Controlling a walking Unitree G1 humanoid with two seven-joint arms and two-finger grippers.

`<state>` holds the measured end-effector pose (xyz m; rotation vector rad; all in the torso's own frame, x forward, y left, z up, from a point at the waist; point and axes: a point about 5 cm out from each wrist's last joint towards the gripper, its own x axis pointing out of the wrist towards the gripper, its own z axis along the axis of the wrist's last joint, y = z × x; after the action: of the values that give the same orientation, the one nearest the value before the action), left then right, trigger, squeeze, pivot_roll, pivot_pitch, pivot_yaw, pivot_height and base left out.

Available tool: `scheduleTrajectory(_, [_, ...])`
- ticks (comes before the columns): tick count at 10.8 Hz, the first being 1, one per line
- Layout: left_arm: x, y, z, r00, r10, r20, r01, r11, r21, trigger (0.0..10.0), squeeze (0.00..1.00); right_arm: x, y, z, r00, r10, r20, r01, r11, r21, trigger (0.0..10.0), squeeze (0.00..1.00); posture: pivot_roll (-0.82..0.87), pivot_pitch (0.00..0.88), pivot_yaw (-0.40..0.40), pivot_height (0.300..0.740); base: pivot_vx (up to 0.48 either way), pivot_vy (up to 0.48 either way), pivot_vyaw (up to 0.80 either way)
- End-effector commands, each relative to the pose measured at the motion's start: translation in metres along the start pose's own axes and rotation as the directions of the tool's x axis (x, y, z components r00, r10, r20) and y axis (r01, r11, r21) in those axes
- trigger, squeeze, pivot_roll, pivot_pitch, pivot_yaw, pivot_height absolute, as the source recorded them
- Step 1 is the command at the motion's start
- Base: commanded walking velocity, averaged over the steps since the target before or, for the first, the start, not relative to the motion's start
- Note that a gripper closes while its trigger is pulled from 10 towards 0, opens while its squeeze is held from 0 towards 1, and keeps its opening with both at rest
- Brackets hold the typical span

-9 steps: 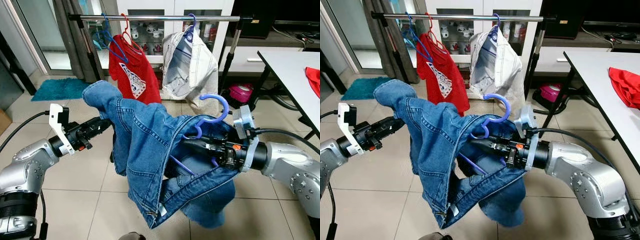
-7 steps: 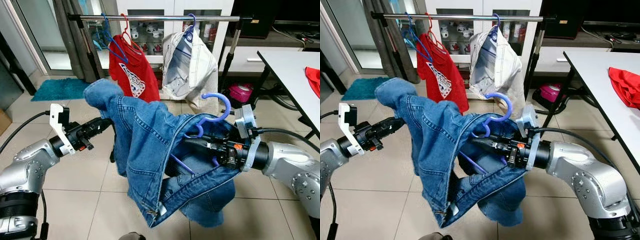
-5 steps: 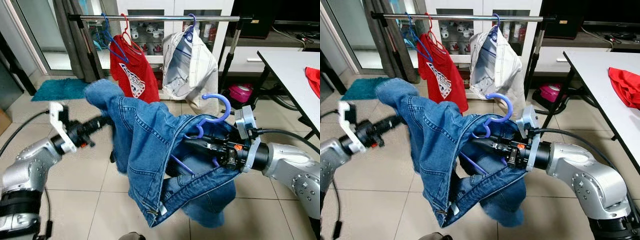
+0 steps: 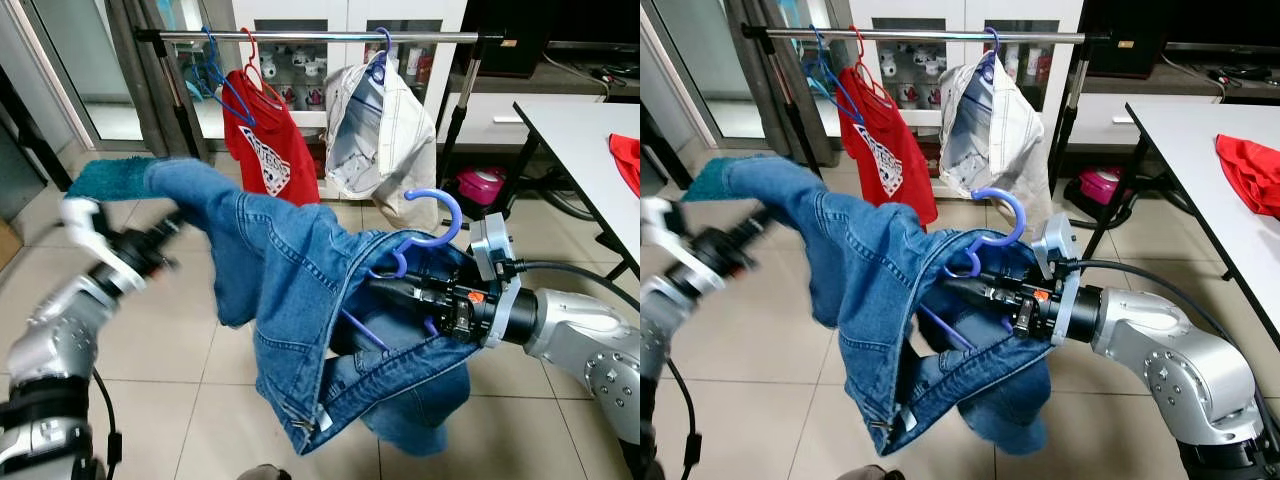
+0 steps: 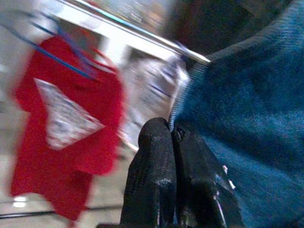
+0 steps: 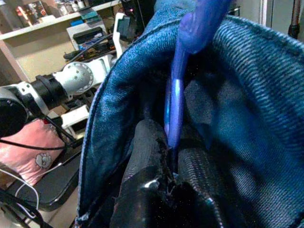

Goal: Hang hanger

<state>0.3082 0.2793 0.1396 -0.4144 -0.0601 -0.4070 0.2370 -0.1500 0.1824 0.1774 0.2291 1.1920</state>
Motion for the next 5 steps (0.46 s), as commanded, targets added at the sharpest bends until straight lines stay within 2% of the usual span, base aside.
scheduleTrajectory(1, [-0.005, 0.012, 0.005, 0.992, 0.119, 0.032, -0.119, 0.993, 0.022, 0.0, 0.0, -0.001, 0.002, 0.008, 1.0, 0.0, 0.025, 0.001, 1.0, -0.021, 10.0, 0.0, -0.14, 0.0, 0.07, 0.74, 0.0, 0.0, 0.0])
scheduleTrajectory(3, [-0.01, 0.022, 0.001, 0.974, 0.227, 0.014, -0.227, 0.973, 0.046, 0.0, 0.0, -0.001, 0.002, 0.008, 1.0, 0.002, 0.025, -0.002, 1.0, -0.018, 10.0, 0.0, -0.14, 0.0, 0.07, 0.74, 0.0, 0.0, 0.0])
scheduleTrajectory(4, [-0.012, 0.03, -0.002, 0.95, 0.314, 0.005, -0.313, 0.948, 0.063, 0.0, 0.0, 0.0, 0.002, 0.008, 1.0, 0.002, 0.025, -0.002, 1.0, -0.016, 10.0, 0.0, -0.14, 0.0, 0.07, 0.74, 0.0, 0.0, 0.0])
scheduleTrajectory(5, [-0.016, 0.04, -0.006, 0.904, 0.427, -0.019, -0.424, 0.902, 0.084, 0.0, 0.0, -0.001, 0.002, 0.008, 1.0, -0.002, 0.026, 0.002, 1.0, -0.014, 10.0, 0.0, -0.15, 0.0, 0.072, 0.74, 0.0, 0.0, 0.0])
